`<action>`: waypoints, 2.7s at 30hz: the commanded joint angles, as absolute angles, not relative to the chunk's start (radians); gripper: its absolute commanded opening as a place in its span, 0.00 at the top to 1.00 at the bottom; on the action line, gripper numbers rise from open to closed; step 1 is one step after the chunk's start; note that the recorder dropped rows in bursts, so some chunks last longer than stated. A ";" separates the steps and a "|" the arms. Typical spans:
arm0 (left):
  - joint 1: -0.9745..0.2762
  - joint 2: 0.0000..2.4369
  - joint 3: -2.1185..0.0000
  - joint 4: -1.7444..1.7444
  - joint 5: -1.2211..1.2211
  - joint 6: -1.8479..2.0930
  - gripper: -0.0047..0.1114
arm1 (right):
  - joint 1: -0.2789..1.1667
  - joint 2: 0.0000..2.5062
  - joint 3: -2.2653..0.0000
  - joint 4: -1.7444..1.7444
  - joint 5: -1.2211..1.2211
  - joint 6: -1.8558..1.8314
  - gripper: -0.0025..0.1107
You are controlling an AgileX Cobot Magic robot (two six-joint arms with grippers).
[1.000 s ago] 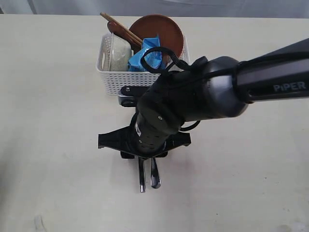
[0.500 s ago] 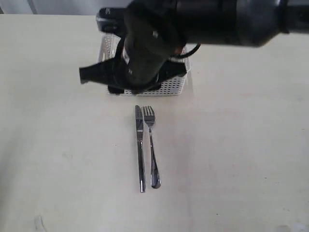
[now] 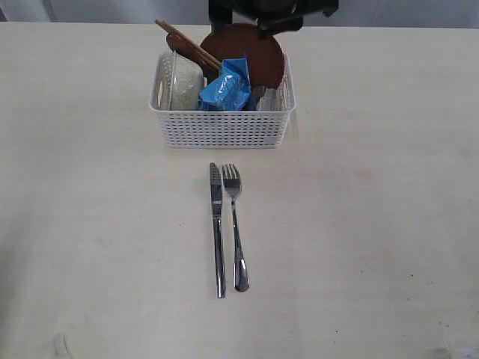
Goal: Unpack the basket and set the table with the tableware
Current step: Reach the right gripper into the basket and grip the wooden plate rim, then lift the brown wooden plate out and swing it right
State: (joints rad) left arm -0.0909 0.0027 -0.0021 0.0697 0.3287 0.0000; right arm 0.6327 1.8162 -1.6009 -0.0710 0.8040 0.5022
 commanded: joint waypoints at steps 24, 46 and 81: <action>-0.089 0.000 0.000 0.075 0.321 0.000 0.96 | 0.514 2.196 -1.801 -0.291 0.676 -0.218 0.71; -0.089 0.000 0.000 0.075 0.321 0.000 0.96 | 0.519 2.055 -1.801 -0.297 0.743 -0.229 0.98; -0.089 0.000 0.000 0.075 0.321 0.000 0.96 | 0.063 1.815 -1.699 0.178 1.221 -0.134 0.98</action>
